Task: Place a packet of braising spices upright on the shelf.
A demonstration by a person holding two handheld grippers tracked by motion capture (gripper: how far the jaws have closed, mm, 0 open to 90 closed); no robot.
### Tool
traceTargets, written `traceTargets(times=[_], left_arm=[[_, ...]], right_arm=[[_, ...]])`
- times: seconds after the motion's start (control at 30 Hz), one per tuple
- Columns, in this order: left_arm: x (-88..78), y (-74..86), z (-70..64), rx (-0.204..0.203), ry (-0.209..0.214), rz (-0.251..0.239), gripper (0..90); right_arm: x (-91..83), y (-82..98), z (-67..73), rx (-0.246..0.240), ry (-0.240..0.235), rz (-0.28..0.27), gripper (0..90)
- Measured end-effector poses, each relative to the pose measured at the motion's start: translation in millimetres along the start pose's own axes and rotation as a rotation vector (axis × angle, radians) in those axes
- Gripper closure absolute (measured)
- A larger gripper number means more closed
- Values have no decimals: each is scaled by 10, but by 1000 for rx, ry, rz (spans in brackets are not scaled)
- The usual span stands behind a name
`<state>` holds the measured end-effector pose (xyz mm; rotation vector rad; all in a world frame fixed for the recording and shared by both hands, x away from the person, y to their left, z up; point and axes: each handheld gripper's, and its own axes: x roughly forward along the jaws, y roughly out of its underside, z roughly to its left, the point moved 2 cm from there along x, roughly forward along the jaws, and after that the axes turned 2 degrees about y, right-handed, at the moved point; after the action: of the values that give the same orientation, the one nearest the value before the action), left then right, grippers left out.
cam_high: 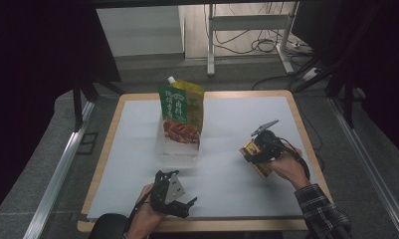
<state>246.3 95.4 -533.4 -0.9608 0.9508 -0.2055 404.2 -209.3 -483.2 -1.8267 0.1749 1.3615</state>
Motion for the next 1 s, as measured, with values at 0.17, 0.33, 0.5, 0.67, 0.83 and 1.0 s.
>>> traceTargets(times=[0.17, 0.33, 0.5, 0.67, 0.83, 1.0], left_arm=[[-4, -1, 1, 0, -1, -3, 15], [-6, 0, 3, 1, -1, -3, 15], [-7, 0, 3, 2, -1, -3, 16], [-5, 0, 0, 3, -1, -2, 16], [-3, -1, -4, 4, -1, -2, 16], [2, -1, -11, 0, 1, -6, 17]], right_arm=[[-87, -42, 32, 2, -3, -94, 318], [-152, -83, 66, 4, -33, -189, 318], [-201, -121, 107, -6, -41, -258, 319], [-258, -166, 141, -2, -61, -323, 319], [-321, -223, 186, 4, -88, -402, 319], [-358, -300, 253, -9, -98, -454, 319]])
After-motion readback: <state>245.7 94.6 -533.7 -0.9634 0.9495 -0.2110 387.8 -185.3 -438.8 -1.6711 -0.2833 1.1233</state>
